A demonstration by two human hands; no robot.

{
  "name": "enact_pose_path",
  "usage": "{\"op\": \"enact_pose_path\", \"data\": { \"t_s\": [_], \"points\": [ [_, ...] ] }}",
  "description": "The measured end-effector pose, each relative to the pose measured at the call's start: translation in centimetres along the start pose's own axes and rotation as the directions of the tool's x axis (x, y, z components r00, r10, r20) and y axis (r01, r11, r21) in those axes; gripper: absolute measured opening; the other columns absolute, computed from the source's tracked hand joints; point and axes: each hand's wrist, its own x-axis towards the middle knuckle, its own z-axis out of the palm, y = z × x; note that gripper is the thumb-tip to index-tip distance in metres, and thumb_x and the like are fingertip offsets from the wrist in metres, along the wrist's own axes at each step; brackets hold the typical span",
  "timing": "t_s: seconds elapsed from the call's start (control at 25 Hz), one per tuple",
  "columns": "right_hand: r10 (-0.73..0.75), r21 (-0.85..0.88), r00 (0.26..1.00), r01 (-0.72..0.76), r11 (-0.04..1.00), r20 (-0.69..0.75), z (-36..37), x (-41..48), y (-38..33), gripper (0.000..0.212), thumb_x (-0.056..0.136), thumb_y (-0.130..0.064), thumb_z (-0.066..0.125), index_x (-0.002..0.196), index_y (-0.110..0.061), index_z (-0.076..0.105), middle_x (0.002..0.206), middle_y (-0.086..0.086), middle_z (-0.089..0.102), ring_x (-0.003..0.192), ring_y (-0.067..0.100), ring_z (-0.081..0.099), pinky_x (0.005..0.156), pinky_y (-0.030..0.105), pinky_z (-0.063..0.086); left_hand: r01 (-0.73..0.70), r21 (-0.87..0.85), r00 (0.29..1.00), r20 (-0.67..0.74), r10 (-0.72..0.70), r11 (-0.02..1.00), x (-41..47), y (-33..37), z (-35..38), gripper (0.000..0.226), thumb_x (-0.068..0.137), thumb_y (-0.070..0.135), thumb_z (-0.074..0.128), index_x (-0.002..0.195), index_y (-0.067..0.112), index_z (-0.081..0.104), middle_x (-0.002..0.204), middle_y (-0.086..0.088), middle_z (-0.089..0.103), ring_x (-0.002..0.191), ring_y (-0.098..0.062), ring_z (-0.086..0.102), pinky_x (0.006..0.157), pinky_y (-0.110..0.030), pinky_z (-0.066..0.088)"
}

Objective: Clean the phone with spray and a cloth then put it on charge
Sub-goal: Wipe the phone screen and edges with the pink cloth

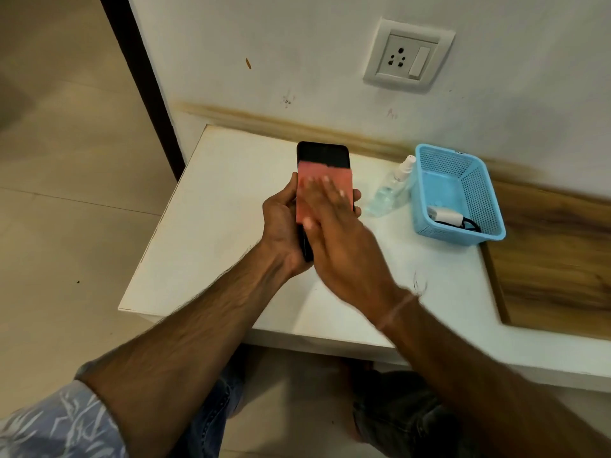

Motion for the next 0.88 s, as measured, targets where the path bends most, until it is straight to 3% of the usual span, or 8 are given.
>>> {"op": "enact_pose_path", "data": {
  "t_s": [0.12,0.28,0.4,0.48,0.6,0.76,0.88],
  "points": [
    [-0.176,-0.069,0.984,0.178,0.982,0.036,0.4,-5.7,0.6,0.055,0.100,-0.026,0.046,0.150,-0.012,0.028,0.158,0.002,0.023,0.147,0.015,0.016,0.112,0.043,0.035,0.006,-0.035,1.000,0.025,-0.005,0.999,-0.1,0.4,0.2,0.077,0.099,0.059,0.031,0.146,0.000,0.047,0.129,-0.023,0.058,0.102,-0.036,0.059,0.099,-0.048,0.045],
    [-0.216,-0.240,0.974,0.226,0.944,0.070,-1.7,-6.7,4.1,0.068,0.083,0.009,0.062,0.144,-0.006,0.038,0.153,0.008,0.035,0.145,0.024,0.024,0.114,0.047,0.031,0.006,-0.042,1.000,0.018,-0.005,0.999,0.0,0.3,0.7,0.074,0.100,0.060,0.031,0.145,0.005,0.049,0.130,-0.025,0.057,0.106,-0.037,0.058,0.105,-0.047,0.043],
    [-0.186,-0.214,0.982,0.190,0.958,0.038,-2.7,-4.3,4.2,0.063,0.086,-0.001,0.061,0.145,-0.001,0.036,0.154,0.014,0.031,0.145,0.031,0.020,0.115,0.051,0.027,0.010,-0.005,1.000,-0.010,-0.010,1.000,-0.1,0.1,0.8,0.072,0.100,0.061,0.033,0.138,0.006,0.058,0.123,-0.023,0.066,0.104,-0.035,0.066,0.097,-0.043,0.052],
    [-0.132,-0.175,0.988,0.144,0.974,0.078,-2.1,-2.9,3.1,0.074,0.084,-0.005,0.060,0.149,-0.005,0.026,0.159,0.011,0.018,0.148,0.026,0.008,0.119,0.048,0.019,0.021,-0.020,1.000,-0.004,-0.021,1.000,-0.2,0.4,0.7,0.073,0.100,0.061,0.034,0.141,0.005,0.055,0.125,-0.022,0.064,0.107,-0.033,0.065,0.098,-0.042,0.052],
    [-0.067,-0.282,0.991,0.098,0.955,0.117,-0.5,-2.5,1.9,0.093,0.075,0.003,0.064,0.152,-0.008,0.013,0.161,0.010,0.009,0.148,0.025,-0.001,0.120,0.043,0.007,0.050,-0.018,0.999,-0.003,-0.050,0.999,-0.2,0.4,0.4,0.076,0.099,0.062,0.033,0.144,0.004,0.050,0.133,-0.022,0.057,0.113,-0.032,0.061,0.100,-0.043,0.050],
    [-0.185,-0.346,0.969,0.233,0.909,0.165,0.5,-4.0,1.5,0.101,0.063,0.004,0.073,0.149,-0.004,0.020,0.156,0.014,0.020,0.144,0.031,0.014,0.115,0.046,0.012,0.047,-0.039,0.999,-0.014,-0.048,0.998,0.0,0.5,-0.1,0.076,0.099,0.060,0.032,0.143,0.002,0.052,0.126,-0.022,0.061,0.102,-0.034,0.063,0.095,-0.042,0.051],
    [-0.256,-0.338,0.941,0.321,0.885,0.222,-0.4,-4.6,2.6,0.098,0.066,0.001,0.075,0.148,-0.007,0.023,0.155,0.011,0.026,0.143,0.029,0.020,0.114,0.046,0.017,0.052,-0.052,0.998,-0.022,-0.053,0.997,0.2,0.6,-0.2,0.076,0.100,0.060,0.031,0.144,0.001,0.050,0.127,-0.022,0.060,0.101,-0.035,0.063,0.094,-0.042,0.052]
  ]
}}
